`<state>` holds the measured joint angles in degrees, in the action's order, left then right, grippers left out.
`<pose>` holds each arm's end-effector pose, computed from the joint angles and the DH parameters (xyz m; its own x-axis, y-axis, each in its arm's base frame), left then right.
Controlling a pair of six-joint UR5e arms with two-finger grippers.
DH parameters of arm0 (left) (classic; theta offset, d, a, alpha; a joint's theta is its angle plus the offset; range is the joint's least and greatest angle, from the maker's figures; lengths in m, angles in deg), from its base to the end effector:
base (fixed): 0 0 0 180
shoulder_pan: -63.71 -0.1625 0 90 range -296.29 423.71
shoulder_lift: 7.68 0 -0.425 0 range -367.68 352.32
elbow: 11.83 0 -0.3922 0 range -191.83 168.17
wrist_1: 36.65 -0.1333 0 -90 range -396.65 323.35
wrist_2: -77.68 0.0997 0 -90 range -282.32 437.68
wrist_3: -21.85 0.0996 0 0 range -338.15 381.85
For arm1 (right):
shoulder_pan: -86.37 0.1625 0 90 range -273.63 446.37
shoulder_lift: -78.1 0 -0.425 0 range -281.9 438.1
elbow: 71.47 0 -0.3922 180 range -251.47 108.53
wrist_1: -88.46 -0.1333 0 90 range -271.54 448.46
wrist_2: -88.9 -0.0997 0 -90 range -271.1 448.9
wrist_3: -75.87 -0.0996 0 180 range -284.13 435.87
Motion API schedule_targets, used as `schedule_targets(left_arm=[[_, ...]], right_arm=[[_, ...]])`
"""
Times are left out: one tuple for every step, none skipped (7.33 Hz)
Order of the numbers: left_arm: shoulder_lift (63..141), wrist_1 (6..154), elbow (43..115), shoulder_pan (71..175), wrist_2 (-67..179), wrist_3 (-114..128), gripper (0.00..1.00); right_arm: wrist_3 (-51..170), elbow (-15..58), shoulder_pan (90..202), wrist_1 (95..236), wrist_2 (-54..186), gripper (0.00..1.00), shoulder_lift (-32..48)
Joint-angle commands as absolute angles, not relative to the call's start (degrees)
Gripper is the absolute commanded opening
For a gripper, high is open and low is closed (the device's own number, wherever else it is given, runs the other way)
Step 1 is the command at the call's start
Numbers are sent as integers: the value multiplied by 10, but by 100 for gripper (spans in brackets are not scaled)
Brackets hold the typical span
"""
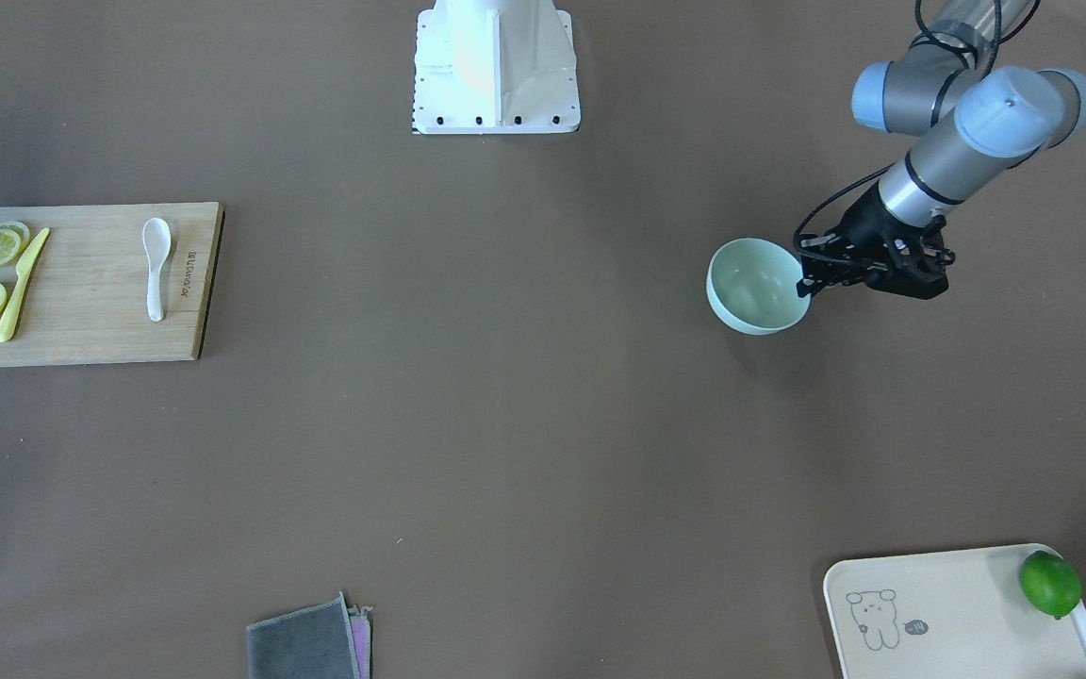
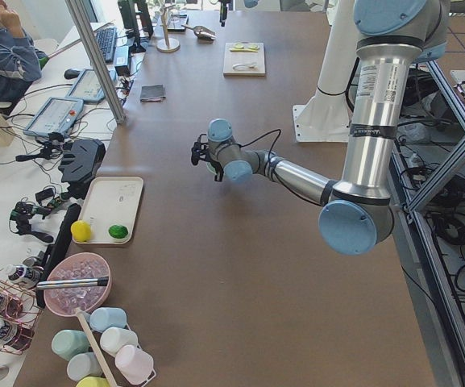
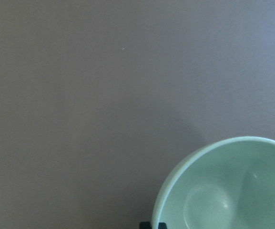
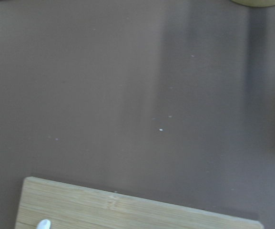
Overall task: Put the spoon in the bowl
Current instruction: 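Slide the bowl centreward with the left gripper while the right reaches the spoon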
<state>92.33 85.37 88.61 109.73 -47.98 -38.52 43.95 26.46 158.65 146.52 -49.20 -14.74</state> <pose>0.3391 -0.4597 0.4142 0.4980 0.0624 -0.8649 0.0200 0.9963 0.0834 -0.0926 -0.4840 0.5452 0.5526 -0.1329 0.8228 -0.0580 0.9787 0.1970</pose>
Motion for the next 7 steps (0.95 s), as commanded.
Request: schedule_targets(left_arm=[[1032,776,885,1036,-435,-479,0],[1084,721,884,1013,-402,-493,0],[1119,682,883,981,-381,-528,0],[1130,679,884,955,-348,-548,0],[1144,673,883,933,-331,-567,0],[1163,644,883,920,-325,-571,0],[1176,629,883,904,-293,-571,0]], right_arm=[[290,339,1473,1466,-413,100,-144],[256,351,1430,1466,-386,99,-144],[254,350,1388,1468,-357,98,-144],[249,347,1359,1471,-346,96,-143],[247,346,1341,1472,-346,95,-142],[243,342,1325,1472,-344,95,-142],[241,336,1310,1473,-332,91,-144]])
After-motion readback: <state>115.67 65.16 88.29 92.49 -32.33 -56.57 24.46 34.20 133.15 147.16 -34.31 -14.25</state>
